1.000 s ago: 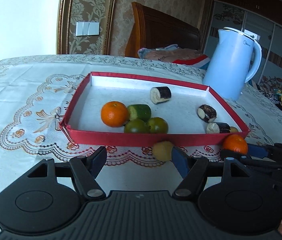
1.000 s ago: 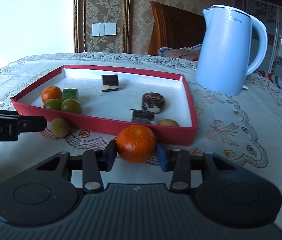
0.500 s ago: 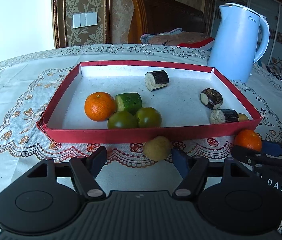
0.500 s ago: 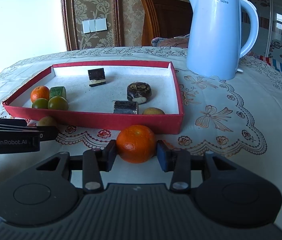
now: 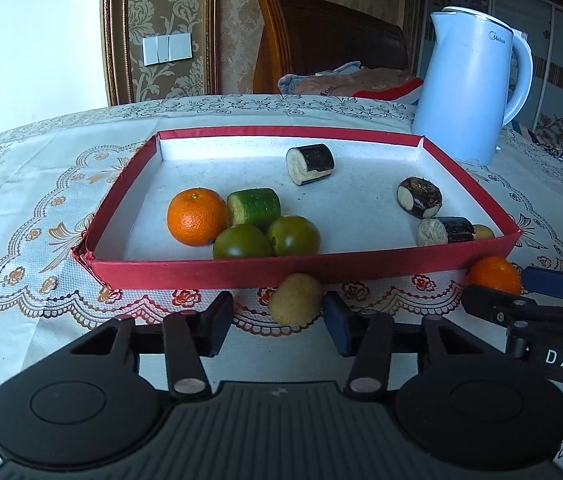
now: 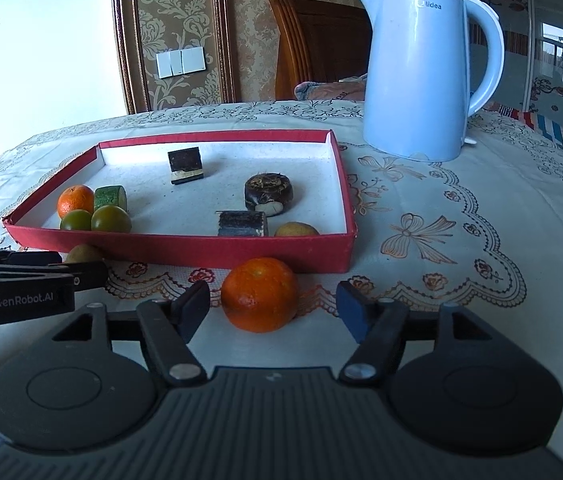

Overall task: Organize fruits
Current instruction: 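Close the right tool on the orange while the left tool reaches a brown round fruit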

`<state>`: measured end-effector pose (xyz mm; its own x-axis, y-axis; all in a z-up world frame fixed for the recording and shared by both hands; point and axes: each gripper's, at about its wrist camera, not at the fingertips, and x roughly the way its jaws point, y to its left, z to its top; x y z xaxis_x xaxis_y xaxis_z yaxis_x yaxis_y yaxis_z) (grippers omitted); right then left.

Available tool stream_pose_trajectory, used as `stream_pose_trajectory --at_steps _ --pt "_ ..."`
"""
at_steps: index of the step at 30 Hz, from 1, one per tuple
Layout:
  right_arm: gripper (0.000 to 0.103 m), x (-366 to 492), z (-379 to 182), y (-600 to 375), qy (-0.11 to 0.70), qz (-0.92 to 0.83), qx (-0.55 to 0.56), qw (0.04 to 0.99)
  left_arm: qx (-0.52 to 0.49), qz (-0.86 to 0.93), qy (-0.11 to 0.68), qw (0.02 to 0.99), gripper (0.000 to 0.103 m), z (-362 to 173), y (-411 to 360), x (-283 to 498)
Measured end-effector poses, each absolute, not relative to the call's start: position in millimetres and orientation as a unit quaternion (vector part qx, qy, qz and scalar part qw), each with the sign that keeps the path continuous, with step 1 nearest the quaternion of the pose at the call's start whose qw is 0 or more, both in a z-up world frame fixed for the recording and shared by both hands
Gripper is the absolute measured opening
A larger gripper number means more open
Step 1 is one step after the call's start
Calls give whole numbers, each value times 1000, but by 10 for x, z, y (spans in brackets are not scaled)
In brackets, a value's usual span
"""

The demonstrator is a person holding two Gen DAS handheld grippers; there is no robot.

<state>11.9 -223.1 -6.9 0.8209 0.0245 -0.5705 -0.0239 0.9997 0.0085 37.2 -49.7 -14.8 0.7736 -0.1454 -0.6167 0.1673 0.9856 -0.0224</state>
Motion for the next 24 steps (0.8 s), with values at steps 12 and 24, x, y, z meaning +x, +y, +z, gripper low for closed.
stream_pose_trajectory --at_steps 12,24 --pt "75 146 -90 -2200 307 9 -8 952 17 -88 325 942 33 -137 -488 358" --pt "62 184 -90 -2104 308 12 -30 951 15 -89 325 941 33 -133 -485 355"
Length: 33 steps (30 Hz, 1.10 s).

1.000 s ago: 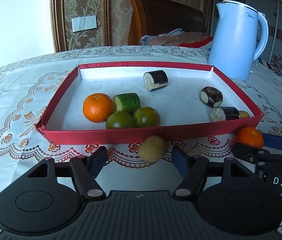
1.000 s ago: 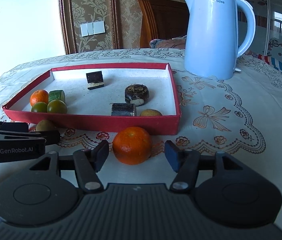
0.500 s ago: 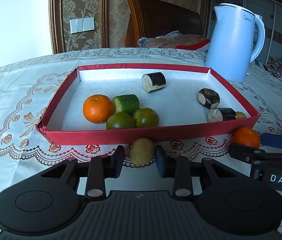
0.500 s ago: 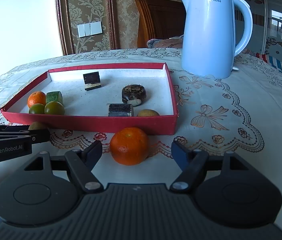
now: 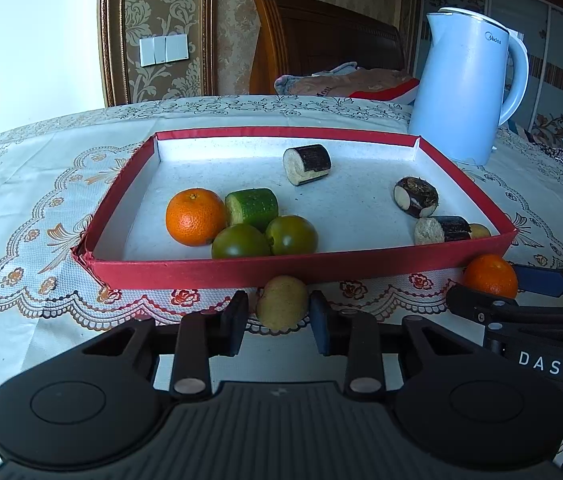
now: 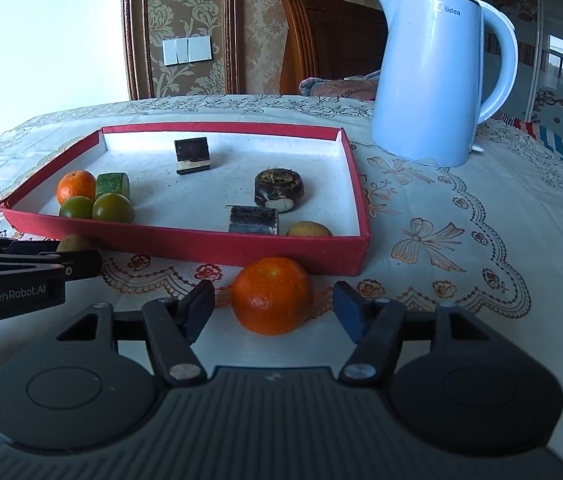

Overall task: Organize fruits
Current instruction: 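Close the right tool on the orange while the left tool reaches a brown round fruit, then lift the brown fruit with the left tool while the right tool lifts the orange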

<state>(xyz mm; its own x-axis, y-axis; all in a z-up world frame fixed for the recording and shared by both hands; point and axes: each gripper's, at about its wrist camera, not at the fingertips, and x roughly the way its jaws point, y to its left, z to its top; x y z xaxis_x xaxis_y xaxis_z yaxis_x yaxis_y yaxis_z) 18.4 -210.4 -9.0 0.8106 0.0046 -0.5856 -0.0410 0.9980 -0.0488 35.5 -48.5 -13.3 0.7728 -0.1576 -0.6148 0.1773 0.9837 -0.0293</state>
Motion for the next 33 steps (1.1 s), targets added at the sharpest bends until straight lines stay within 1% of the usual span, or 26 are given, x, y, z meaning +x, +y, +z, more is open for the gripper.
stream_pose_trajectory --at_steps 2,3,4,6,7,8,9,10,17,23,28,33 --pt "55 187 -93 -2098 309 15 -30 951 15 -89 325 941 33 -134 -486 350" --pt "48 190 -96 -2100 310 16 -30 950 15 -89 325 941 33 -133 -485 350" --pt "45 195 -100 -2102 312 17 -30 950 14 -89 325 941 33 -133 -485 350" --pt "44 199 -102 -2105 313 17 -28 949 15 -89 325 941 33 -133 -485 350" --pt "41 199 -102 -2105 311 15 -28 950 14 -89 325 941 33 -132 -485 349" --pt "41 199 -101 -2105 310 15 -28 950 14 -89 325 942 33 -131 -485 348" --pt "40 198 -102 -2107 310 16 -27 950 13 -91 323 942 28 -129 -481 341" --pt "40 198 -101 -2109 309 18 -27 950 13 -95 323 942 27 -126 -480 336" --pt "40 144 -70 -2117 292 20 -24 956 13 -100 318 943 27 -118 -470 300" --pt "40 85 -32 -2148 277 23 -14 961 19 -102 284 953 27 -49 -450 188" --pt "40 58 -10 -2156 267 19 -11 963 20 -99 270 957 27 -14 -443 168" --pt "40 72 119 -2137 244 17 -16 969 8 -94 251 963 27 100 -432 210"
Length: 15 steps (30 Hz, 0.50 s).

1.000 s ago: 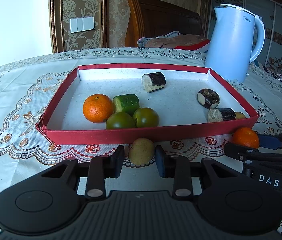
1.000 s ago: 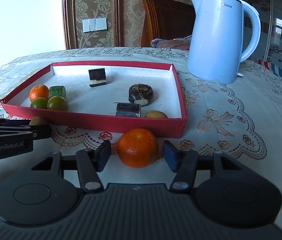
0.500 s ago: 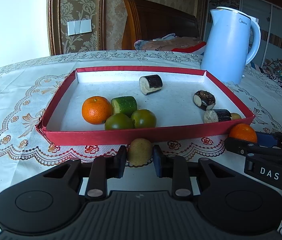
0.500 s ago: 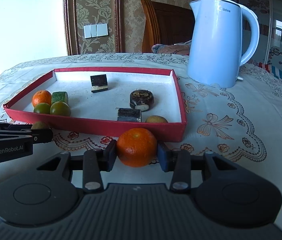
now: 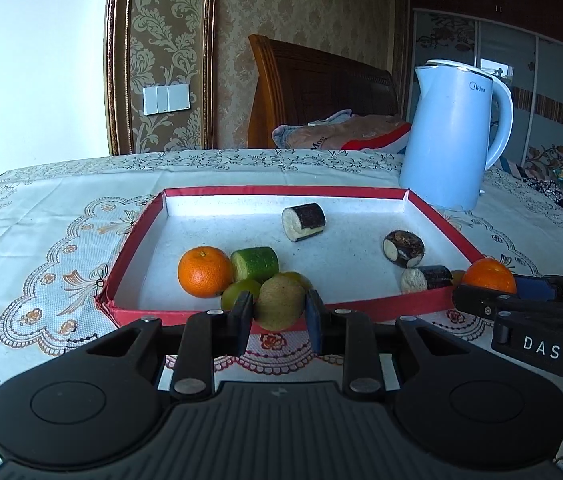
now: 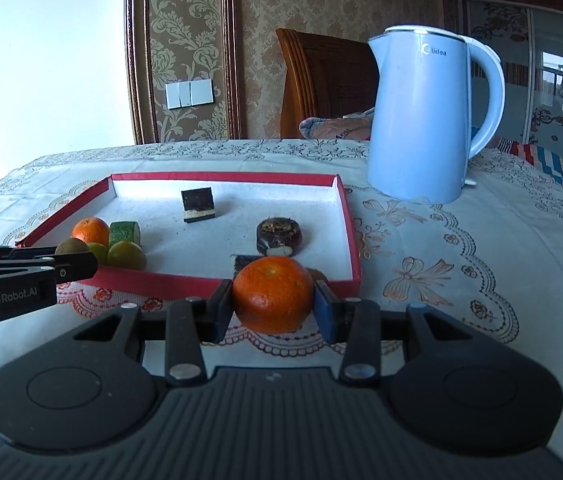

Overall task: Organize fruits
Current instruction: 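Lift the brown fruit with the left tool while the right tool lifts the orange, then carry the brown fruit into the tray while the right tool sets the orange on an eggplant slice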

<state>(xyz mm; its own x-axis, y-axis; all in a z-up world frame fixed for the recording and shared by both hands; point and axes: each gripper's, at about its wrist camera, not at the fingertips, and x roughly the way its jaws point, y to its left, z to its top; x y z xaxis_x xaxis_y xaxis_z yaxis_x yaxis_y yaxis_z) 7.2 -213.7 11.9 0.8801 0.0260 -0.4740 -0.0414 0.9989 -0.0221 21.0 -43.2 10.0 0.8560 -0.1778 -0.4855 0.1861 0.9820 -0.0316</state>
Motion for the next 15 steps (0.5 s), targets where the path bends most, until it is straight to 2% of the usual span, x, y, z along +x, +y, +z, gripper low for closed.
stream_pose_trajectory --at_steps 15 --pt "40 931 187 -2065 263 -1 -18 965 -1 -51 273 961 27 166 -537 957"
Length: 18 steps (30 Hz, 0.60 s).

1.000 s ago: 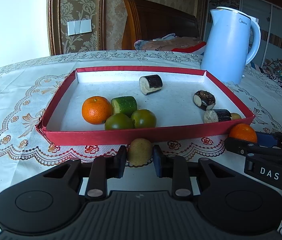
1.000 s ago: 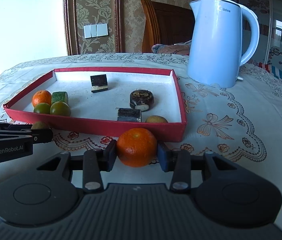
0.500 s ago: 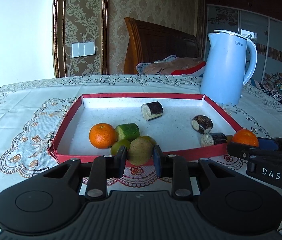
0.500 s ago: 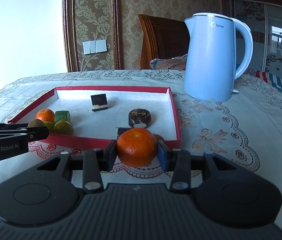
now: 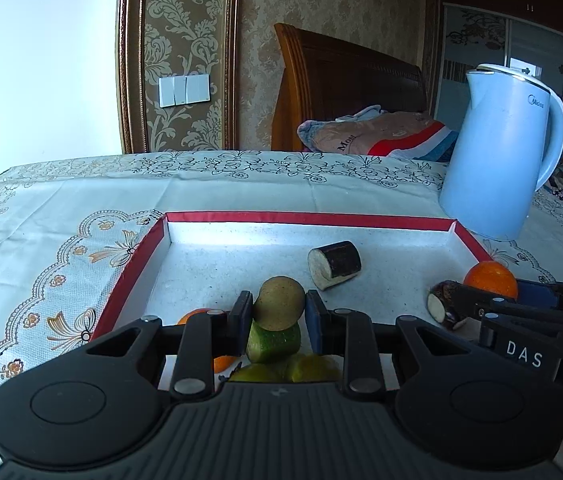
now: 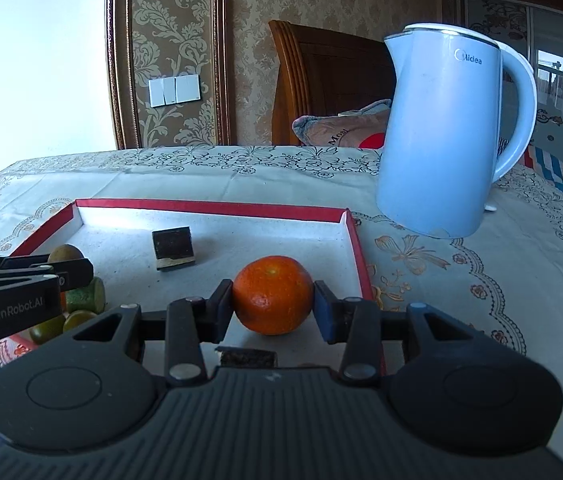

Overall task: Organize fruits
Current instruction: 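Carry the brown fruit into the tray while the right tool sets the orange on an eggplant slice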

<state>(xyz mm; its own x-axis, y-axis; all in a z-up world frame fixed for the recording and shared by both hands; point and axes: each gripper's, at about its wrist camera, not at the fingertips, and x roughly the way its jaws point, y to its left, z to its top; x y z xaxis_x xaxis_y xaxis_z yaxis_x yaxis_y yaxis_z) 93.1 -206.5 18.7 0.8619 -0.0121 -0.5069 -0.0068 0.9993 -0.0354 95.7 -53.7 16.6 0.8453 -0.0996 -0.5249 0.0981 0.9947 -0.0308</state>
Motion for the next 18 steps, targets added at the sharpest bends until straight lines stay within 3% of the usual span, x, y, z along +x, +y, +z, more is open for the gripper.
stream_pose_trajectory --at_steps 18 --pt "40 1332 93 -2051 275 -14 -24 961 10 -30 288 957 27 24 -572 1226"
